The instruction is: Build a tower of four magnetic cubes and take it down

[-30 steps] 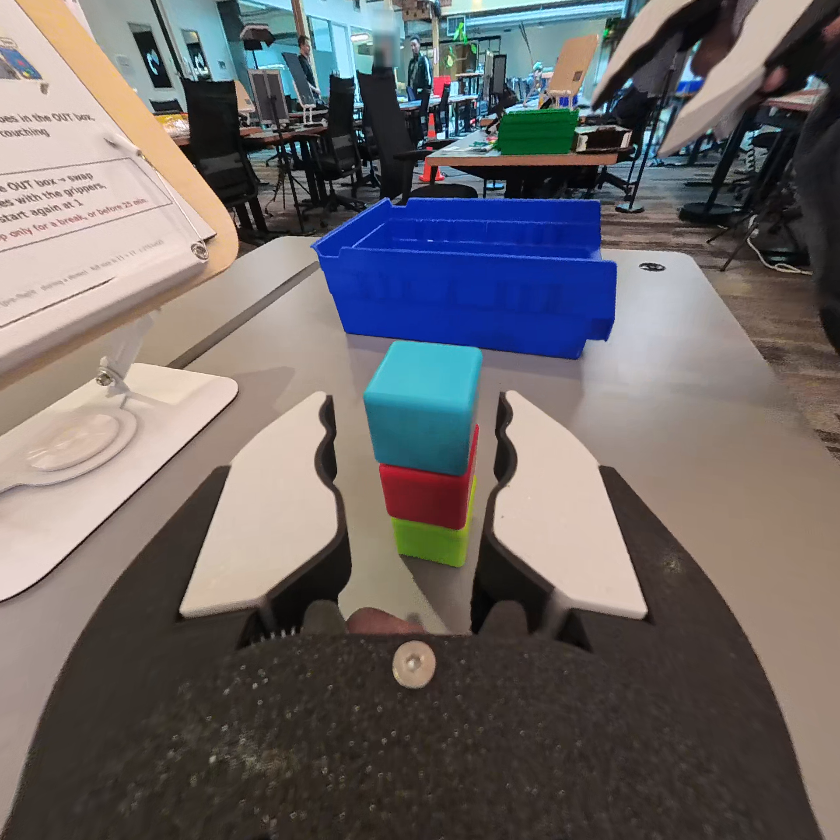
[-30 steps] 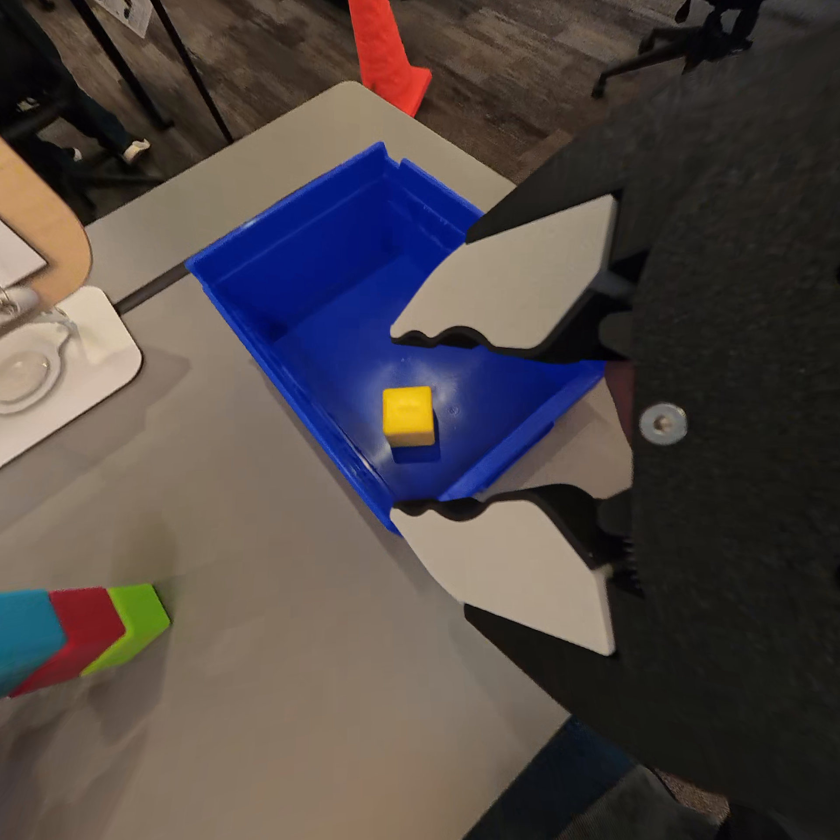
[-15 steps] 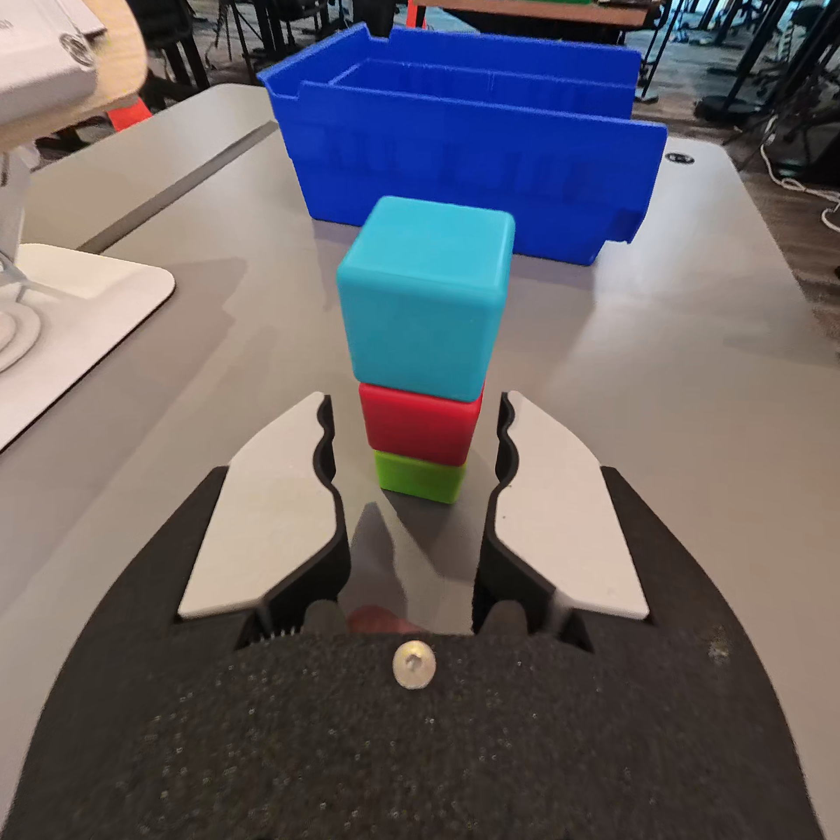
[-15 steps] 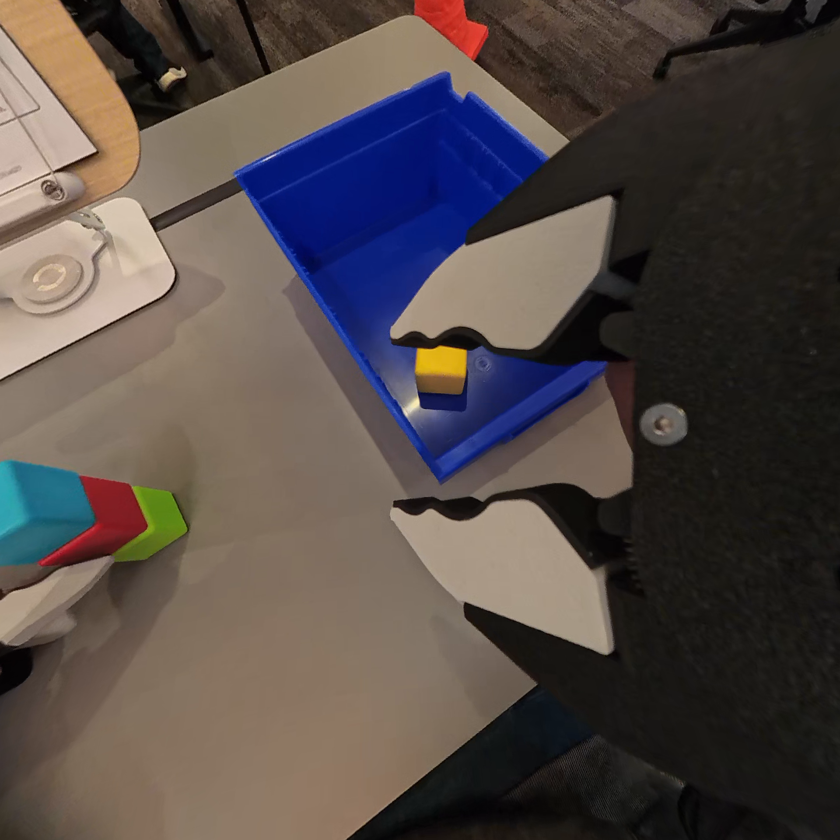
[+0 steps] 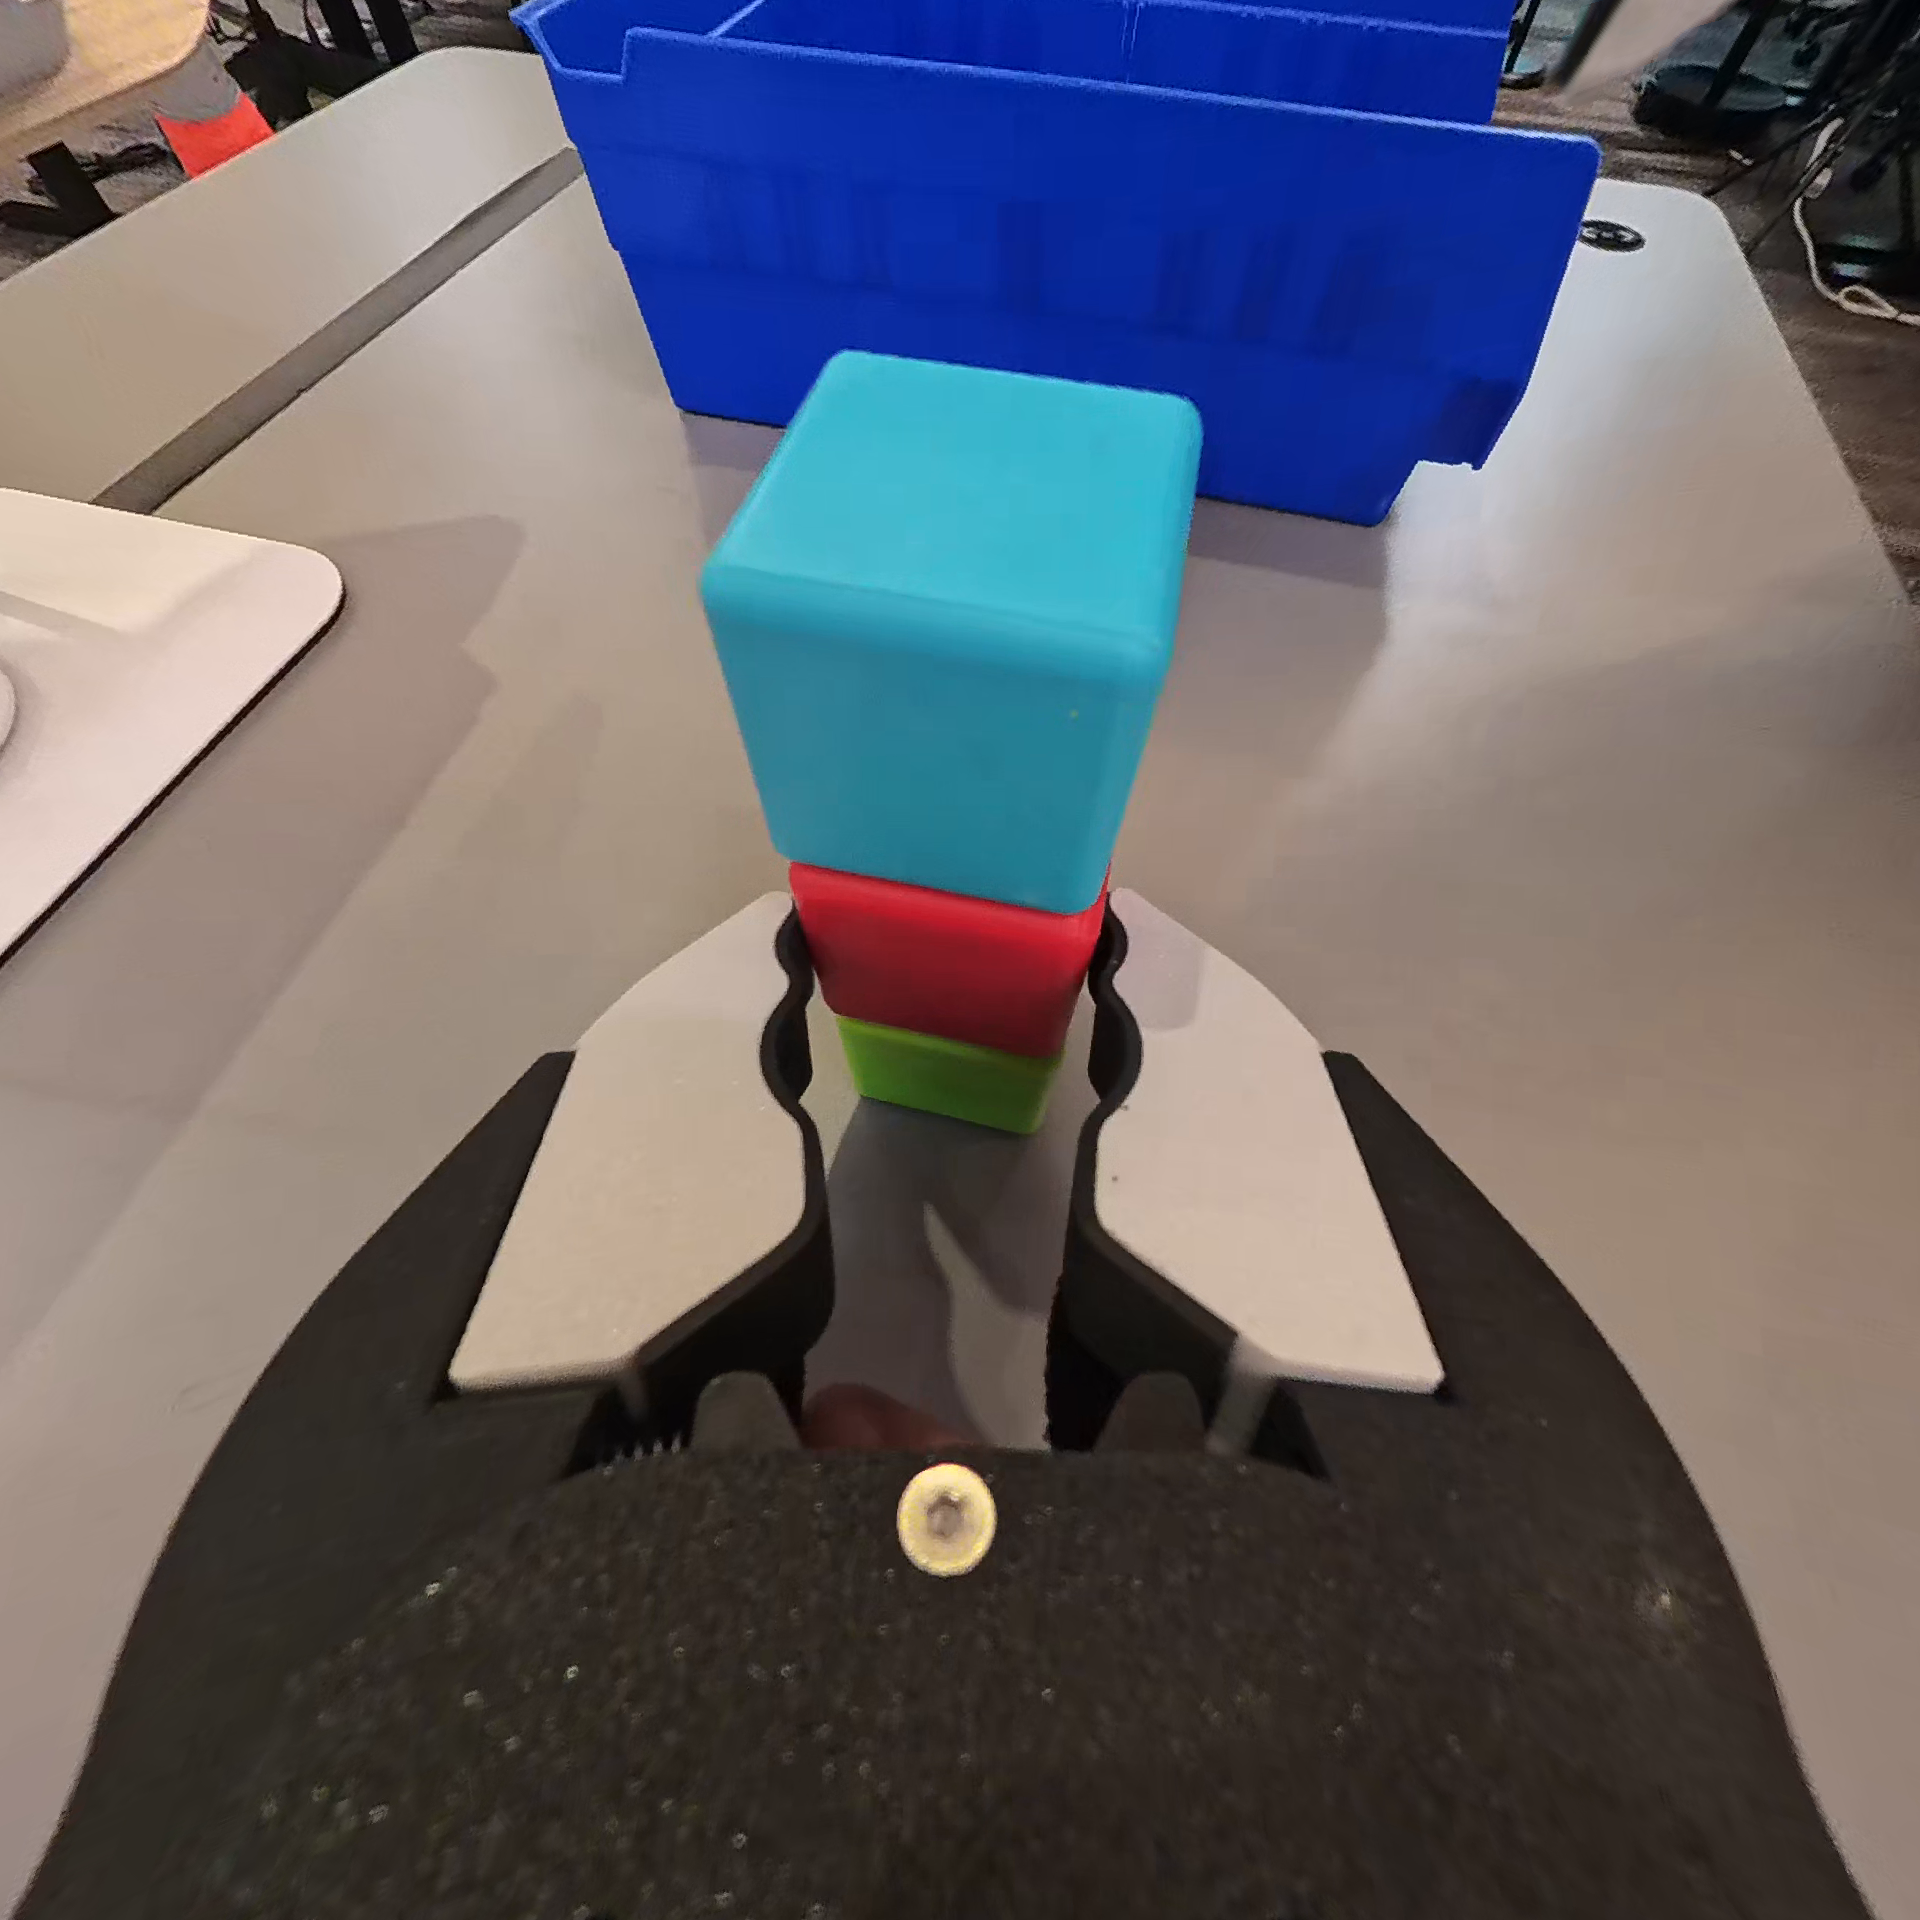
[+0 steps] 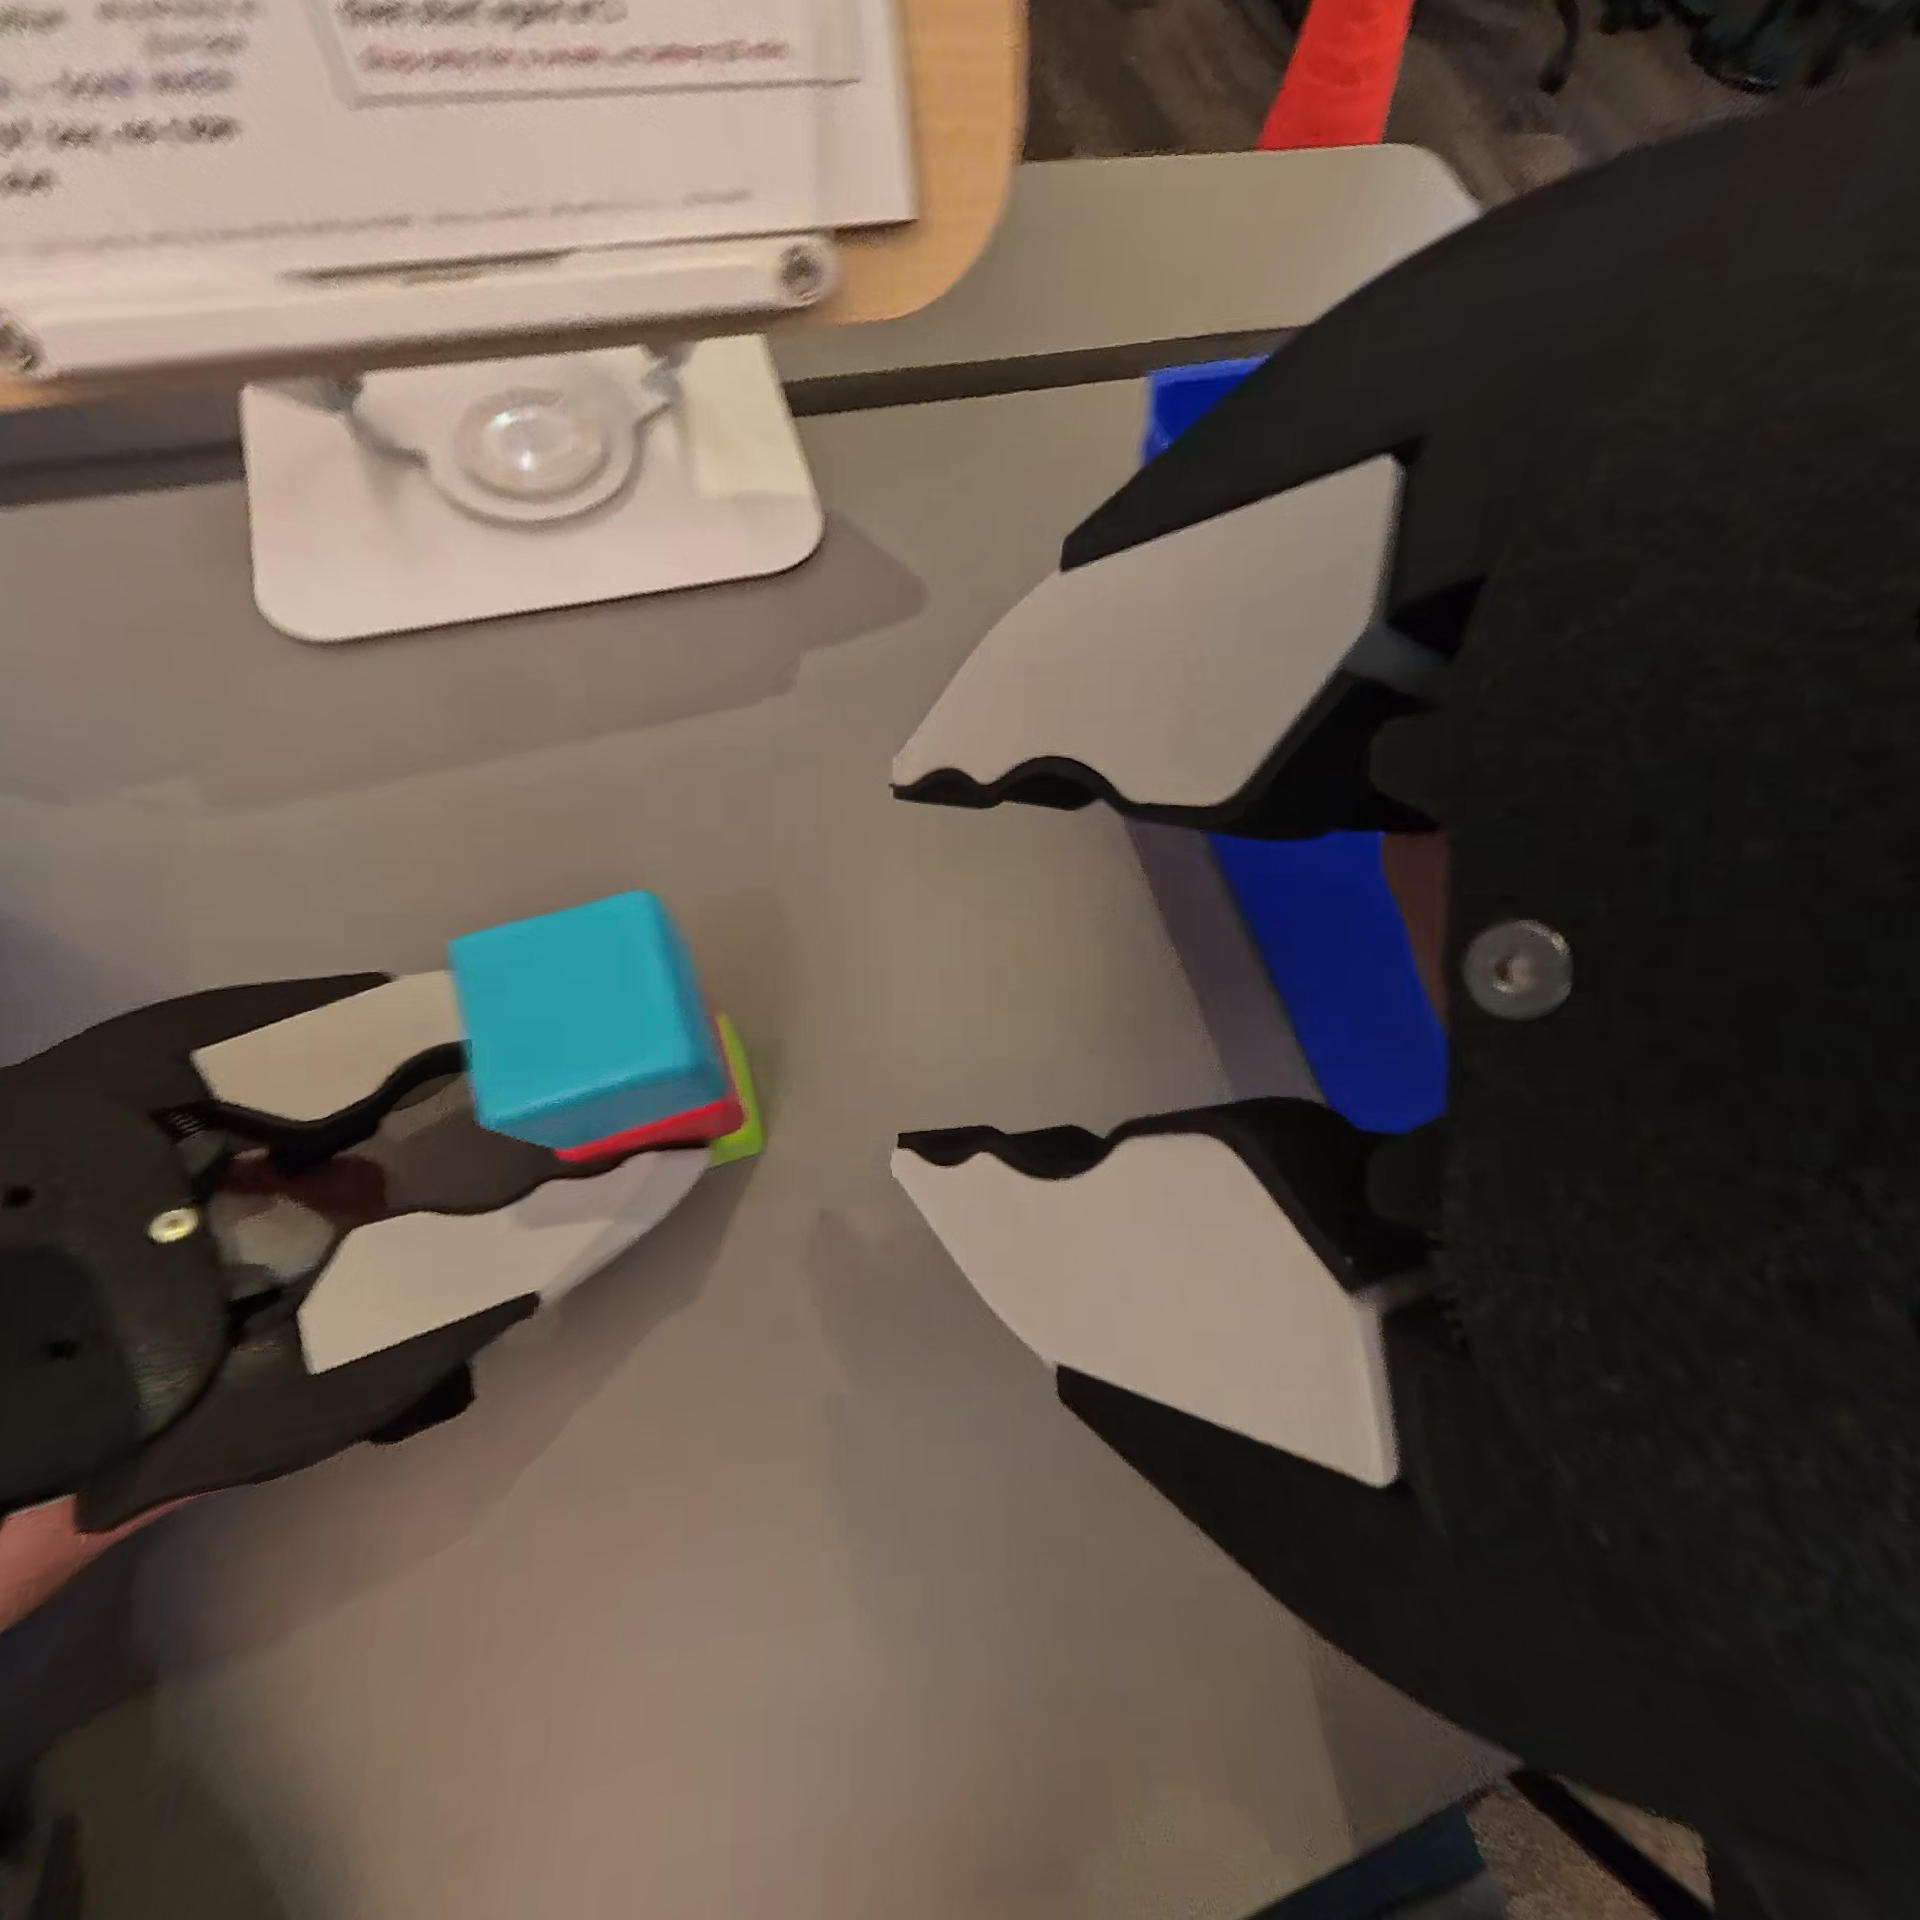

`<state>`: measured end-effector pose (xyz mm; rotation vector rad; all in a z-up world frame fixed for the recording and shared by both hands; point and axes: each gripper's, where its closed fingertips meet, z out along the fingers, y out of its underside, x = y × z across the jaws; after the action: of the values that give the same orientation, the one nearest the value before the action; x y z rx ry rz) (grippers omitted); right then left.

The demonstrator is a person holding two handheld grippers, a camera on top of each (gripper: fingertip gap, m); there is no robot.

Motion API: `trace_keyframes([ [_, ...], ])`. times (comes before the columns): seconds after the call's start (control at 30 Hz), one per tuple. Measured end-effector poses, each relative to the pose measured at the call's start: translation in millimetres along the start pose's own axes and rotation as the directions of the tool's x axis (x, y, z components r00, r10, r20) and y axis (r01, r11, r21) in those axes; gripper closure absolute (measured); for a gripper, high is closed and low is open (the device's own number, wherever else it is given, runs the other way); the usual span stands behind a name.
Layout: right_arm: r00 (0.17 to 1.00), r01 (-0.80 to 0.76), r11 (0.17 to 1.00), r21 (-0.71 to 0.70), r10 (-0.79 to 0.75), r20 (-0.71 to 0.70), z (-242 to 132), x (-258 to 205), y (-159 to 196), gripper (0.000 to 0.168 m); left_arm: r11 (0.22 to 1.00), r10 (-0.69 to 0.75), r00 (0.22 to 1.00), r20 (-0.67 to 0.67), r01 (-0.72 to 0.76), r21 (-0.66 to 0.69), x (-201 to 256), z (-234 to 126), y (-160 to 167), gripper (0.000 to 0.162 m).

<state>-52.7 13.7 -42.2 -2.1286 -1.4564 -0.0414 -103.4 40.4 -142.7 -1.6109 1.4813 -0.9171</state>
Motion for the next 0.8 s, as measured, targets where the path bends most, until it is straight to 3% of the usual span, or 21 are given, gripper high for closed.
trace_keyframes([
  [0.13, 0.984, 0.122, 0.992, -0.022, -0.118, 0.131, 35.3, 0.3, -30.9, 0.107, 1.000, 0.003, 1.000, -0.007, -0.003, -0.001, 0.6, 0.3, 0.0, 0.111],
  [0.3, 0.958, 0.187, 0.975, -0.119, -0.154, 0.243, 65.2, -2.1, -37.8, 0.100, 1.000, 0.007, 1.000, -0.010, -0.007, 0.000, 1.2, 0.4, 0.1, 0.111],
  [0.4, 0.946, 0.217, 0.964, -0.157, -0.167, 0.279, 70.2, -10.4, -35.9, 0.104, 1.000, 0.006, 1.000, -0.012, -0.006, -0.001, 1.2, 0.4, 0.2, 0.111],
  [0.5, 0.938, 0.244, 0.954, -0.174, -0.187, 0.293, 72.2, -14.6, -33.6, 0.119, 1.000, 0.008, 1.000, -0.014, -0.008, -0.001, 1.1, 0.4, 0.3, 0.111],
  [0.8, 0.932, 0.228, 0.955, -0.189, -0.158, 0.325, 69.3, -17.0, -31.0, 0.119, 1.000, 0.022, 1.000, -0.022, -0.022, -0.001, 3.7, 1.3, 0.2, 0.111],
])
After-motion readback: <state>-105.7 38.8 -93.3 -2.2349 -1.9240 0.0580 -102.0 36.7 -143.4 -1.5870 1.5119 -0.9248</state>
